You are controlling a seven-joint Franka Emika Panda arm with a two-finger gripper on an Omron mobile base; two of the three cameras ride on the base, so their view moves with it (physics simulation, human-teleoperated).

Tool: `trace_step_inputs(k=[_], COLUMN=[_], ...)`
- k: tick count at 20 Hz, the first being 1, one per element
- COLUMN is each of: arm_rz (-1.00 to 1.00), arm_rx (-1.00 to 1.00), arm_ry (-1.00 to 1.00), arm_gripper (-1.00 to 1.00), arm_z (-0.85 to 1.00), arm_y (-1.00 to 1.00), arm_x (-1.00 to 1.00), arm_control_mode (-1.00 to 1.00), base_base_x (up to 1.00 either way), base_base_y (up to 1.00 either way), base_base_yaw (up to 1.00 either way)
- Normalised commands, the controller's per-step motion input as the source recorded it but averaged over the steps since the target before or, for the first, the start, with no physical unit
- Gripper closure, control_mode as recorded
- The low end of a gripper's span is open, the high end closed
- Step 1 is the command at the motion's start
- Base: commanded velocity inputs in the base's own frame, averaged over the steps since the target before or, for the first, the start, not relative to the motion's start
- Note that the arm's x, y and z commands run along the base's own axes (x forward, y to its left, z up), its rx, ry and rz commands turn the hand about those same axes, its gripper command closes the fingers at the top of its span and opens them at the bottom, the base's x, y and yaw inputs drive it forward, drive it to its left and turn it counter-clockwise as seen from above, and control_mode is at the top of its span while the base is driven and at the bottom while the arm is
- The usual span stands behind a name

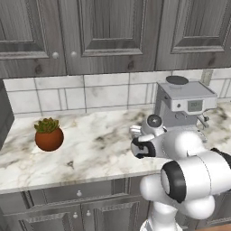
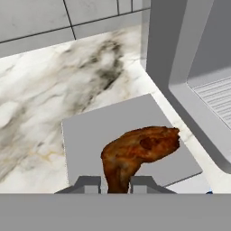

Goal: Take the chicken drumstick from the fridge and place it on the digital scale on the counter by the fridge. Wait a few seconds for a reading, then move it to the plate on the dining counter.

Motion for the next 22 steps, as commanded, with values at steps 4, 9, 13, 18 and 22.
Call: trace_step_inputs(k=[4,9,13,18,22], arm_rz=[0.0,0.0,0.0,0.0,0.0], arm_rx=[0.0,0.0,0.0,0.0,0.07], arm_ry=[0.01,0.0,0.0,-0.03,0.01], arm_gripper=[-1.0,-1.0,-1.0,-1.0,-1.0], arm_z=[-0.13,-0.08,-0.01,0.24,0.69], arm_y=[0.0,-0.09,-0.09,-0.01,0.0], arm_x=[0.27,0.18,0.0,-0.29,-0.32], arm_control_mode=[-1.0,-1.0,-1.0,-1.0,-1.0], base_base_x=[0.0,0.0,0.0,0.0,0.0], base_base_y=[0.0,0.0,0.0,0.0,0.0], base_base_yaw=[0.0,0.0,0.0,0.0,0.0])
